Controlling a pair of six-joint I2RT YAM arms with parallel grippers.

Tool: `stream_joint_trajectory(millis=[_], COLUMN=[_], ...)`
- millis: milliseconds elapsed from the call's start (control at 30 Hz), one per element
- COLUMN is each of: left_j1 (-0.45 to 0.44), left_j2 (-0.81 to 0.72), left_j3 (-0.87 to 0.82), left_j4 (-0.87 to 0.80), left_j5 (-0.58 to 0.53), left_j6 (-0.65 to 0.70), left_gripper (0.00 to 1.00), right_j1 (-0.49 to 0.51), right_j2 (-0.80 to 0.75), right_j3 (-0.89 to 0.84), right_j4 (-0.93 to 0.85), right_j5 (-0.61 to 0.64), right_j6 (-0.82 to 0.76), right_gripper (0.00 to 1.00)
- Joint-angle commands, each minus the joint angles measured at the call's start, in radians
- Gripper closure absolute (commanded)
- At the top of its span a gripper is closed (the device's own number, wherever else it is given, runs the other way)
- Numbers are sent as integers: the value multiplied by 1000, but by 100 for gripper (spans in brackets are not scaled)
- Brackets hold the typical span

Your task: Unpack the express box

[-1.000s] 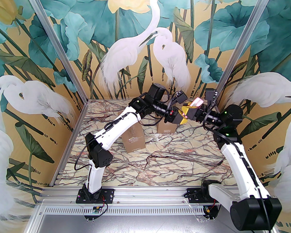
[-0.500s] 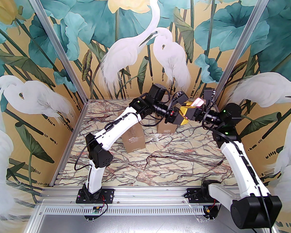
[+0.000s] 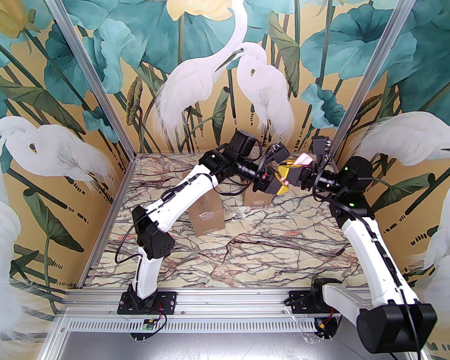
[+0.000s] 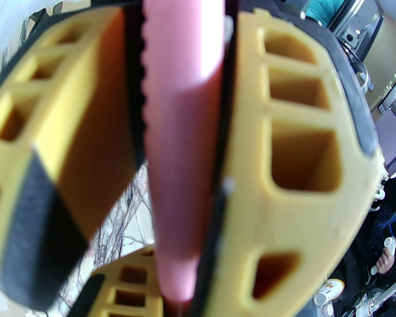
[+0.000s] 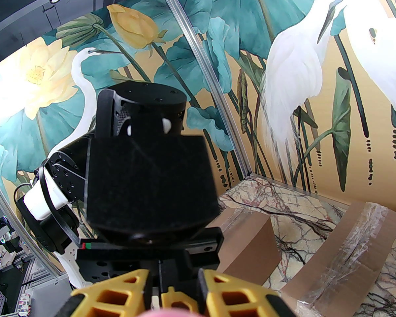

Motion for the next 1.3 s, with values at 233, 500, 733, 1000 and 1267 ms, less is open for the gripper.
stream_joint_trajectory(millis=[233, 500, 733, 1000, 1267], left_j1=[10, 79, 233, 502, 661], left_j2=[-11, -212, -399, -337, -193], left_j3=[23, -247, -466, -468, -434], left_j4=[-21, 202, 290, 163, 107], left_j5=[-11, -152, -398, -541, -449], left_j6=[-6, -76, -169, -312, -282], left_gripper=[50, 1, 1, 1, 1], right_j1=[6, 9, 59, 346, 565], right_j2=[-61, -81, -54, 35, 203], right_j3=[-45, -66, -40, -37, 14], right_j4=[17, -7, -257, -458, -550], right_j5=[101, 161, 331, 624, 739], right_j6=[-59, -89, -249, -453, -602], right_gripper=[93, 92, 94, 94, 95])
